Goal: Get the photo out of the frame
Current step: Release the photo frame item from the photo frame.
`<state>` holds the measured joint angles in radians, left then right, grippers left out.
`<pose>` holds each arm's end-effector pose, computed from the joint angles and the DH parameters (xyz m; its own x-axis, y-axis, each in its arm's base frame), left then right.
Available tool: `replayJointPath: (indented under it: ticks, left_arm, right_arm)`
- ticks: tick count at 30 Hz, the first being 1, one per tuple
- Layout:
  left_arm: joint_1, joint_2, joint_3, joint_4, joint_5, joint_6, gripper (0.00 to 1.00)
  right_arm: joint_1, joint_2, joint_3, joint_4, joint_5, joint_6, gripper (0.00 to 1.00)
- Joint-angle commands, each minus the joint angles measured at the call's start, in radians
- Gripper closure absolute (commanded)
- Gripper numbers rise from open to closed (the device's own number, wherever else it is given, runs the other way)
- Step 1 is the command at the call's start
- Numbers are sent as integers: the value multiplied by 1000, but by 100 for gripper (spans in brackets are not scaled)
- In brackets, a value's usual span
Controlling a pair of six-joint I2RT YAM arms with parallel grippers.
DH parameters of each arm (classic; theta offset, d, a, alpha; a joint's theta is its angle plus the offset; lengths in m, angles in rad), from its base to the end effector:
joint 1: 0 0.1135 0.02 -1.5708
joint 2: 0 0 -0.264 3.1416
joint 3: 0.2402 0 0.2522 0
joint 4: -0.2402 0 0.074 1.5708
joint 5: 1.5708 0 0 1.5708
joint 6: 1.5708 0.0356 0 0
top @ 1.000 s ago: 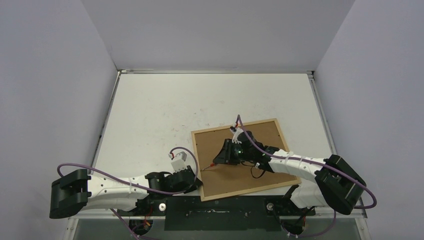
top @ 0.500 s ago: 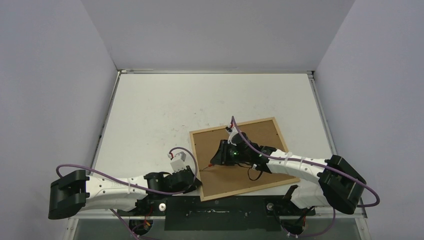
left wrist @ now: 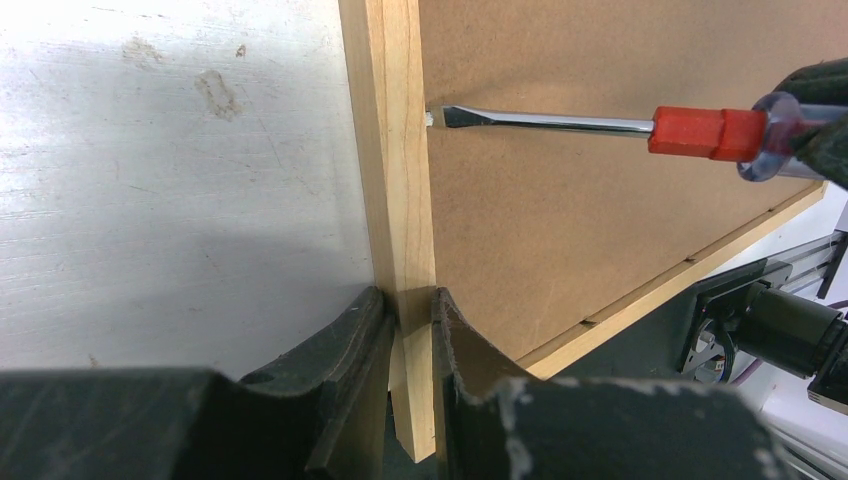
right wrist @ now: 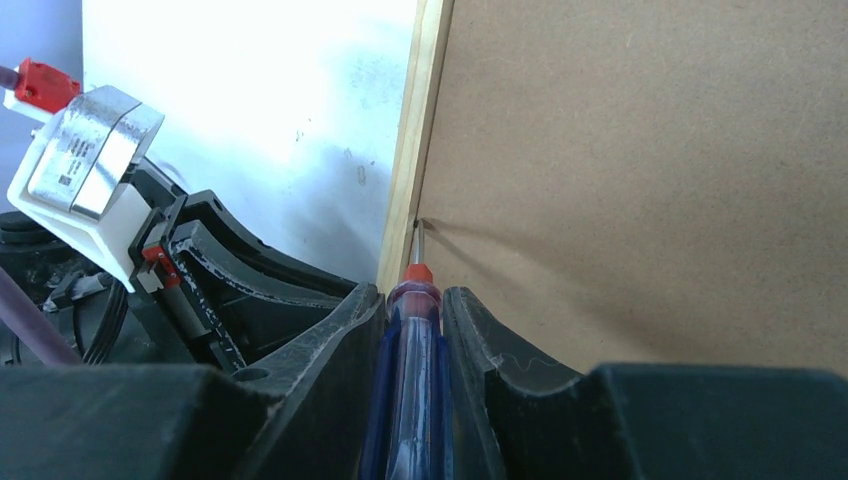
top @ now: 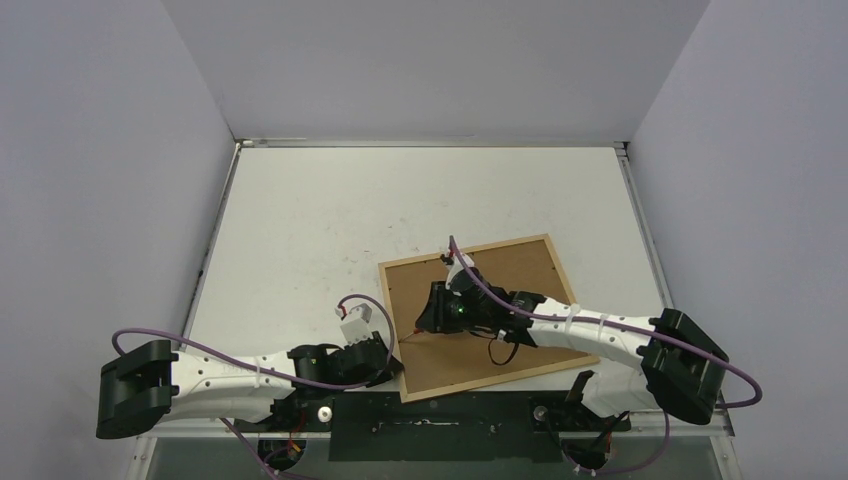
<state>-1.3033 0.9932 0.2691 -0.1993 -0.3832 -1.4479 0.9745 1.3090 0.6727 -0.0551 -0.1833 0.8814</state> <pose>0.0561 -0.1543 0.1320 -0.8544 -0.3648 -0.3699 -0.1069 0.8202 -0.5620 0.1453 0.2257 0.2017 -0.9164 0.0009 -0.4003 -0.2913 0.6844 0.6684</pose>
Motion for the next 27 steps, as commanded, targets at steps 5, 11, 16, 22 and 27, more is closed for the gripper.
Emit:
replayJointPath:
  ticks: [5, 11, 16, 22, 27]
  left_arm:
    - [-2, 41, -57, -225, 5, 37, 100]
    - [-2, 39, -57, -229, 4, 35, 100]
    - [-2, 38, -55, -236, 1, 32, 100]
    - [-2, 35, -54, -243, 2, 30, 100]
    - [-2, 32, -56, -244, 1, 29, 100]
  right_arm:
    - [145, 50, 123, -105, 80, -46, 100]
    - [225, 101, 207, -171, 148, -80, 100]
    - [266, 136, 247, -175, 155, -85, 100]
    - [265, 107, 262, -188, 163, -94, 100]
    - [95, 13, 111, -50, 10, -33, 100]
